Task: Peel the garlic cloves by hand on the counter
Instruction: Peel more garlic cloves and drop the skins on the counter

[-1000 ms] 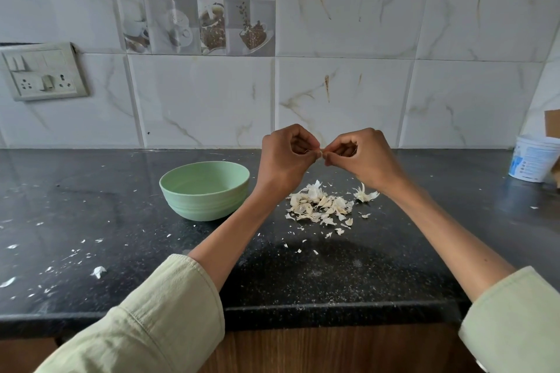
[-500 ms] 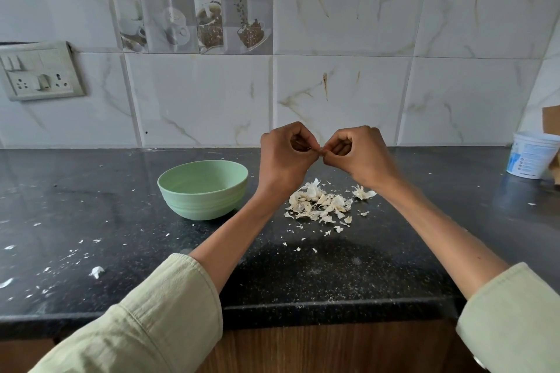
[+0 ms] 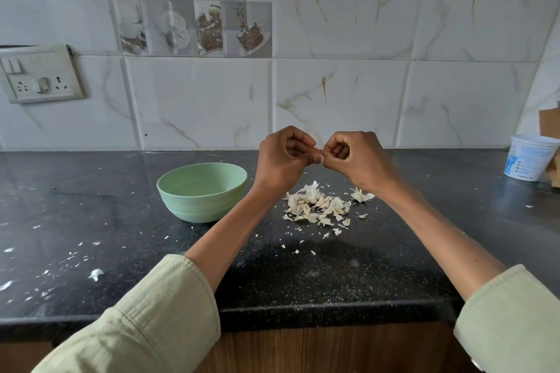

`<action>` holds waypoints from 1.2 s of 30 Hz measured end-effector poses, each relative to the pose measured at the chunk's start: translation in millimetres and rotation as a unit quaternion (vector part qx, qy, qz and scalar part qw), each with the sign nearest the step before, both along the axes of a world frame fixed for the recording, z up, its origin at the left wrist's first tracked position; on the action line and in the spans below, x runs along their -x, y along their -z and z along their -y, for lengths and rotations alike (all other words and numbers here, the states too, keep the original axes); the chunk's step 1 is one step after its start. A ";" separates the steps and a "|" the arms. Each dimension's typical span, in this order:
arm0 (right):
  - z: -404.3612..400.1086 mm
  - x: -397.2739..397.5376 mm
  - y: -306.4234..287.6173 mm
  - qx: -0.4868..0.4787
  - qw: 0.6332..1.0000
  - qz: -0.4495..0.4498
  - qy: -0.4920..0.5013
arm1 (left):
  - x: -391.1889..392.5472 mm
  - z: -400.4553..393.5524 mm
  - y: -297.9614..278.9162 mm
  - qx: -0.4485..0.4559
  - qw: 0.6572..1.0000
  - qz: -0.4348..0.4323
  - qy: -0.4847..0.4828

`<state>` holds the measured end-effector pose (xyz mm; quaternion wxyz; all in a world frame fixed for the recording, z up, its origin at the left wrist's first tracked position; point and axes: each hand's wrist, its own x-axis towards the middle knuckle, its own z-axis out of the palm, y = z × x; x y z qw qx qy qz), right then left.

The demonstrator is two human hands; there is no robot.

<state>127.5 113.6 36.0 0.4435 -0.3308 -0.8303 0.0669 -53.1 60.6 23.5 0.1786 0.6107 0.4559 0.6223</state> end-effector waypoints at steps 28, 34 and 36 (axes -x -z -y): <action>-0.3 5.8 3.1 0.082 0.994 0.043 -0.055 | -0.5 -13.4 11.3 0.028 0.999 -0.009 -0.044; -1.5 3.6 3.8 0.061 0.996 0.046 -0.054 | 0.5 -13.9 14.6 0.042 0.983 -0.175 -0.040; -0.4 3.8 2.0 0.067 0.995 0.040 -0.067 | 0.4 -15.3 14.2 0.026 0.980 -0.191 -0.043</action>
